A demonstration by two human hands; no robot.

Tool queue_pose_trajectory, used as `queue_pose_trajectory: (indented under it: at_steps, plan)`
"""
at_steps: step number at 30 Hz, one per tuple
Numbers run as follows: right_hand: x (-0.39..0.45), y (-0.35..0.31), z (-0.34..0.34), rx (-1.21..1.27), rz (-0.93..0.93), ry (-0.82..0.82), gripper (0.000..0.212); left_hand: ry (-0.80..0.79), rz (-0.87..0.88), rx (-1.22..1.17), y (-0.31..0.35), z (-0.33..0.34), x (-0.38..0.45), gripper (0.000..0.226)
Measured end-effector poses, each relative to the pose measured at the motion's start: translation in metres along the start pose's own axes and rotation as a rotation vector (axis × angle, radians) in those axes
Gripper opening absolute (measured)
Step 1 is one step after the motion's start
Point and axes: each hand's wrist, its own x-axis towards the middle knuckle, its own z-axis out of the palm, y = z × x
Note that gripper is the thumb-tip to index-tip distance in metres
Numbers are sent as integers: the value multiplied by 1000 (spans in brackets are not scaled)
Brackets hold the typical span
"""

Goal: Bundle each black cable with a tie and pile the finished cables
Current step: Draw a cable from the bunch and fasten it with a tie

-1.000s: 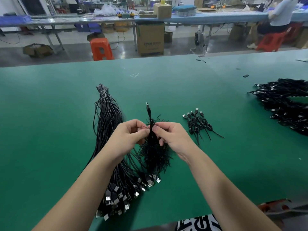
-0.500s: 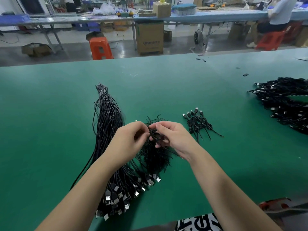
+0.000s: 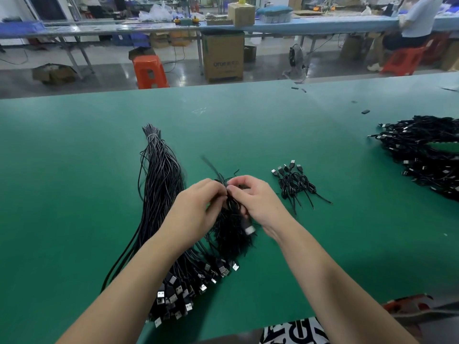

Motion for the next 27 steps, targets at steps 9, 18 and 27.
queue_pose_trajectory:
  at_steps: [9, 18, 27]
  plan:
    - [-6, -4, -9, 181, -10, -158, 28, 41, -371, -268, -1, 4, 3, 13]
    - [-5, -5, -7, -206, -123, -28, 13, -3, -363, -359, -1, 0, 4, 11]
    - [-8, -1, -1, -26, 103, -118, 42, 25, 262, 374, -8, 15, -5, 19]
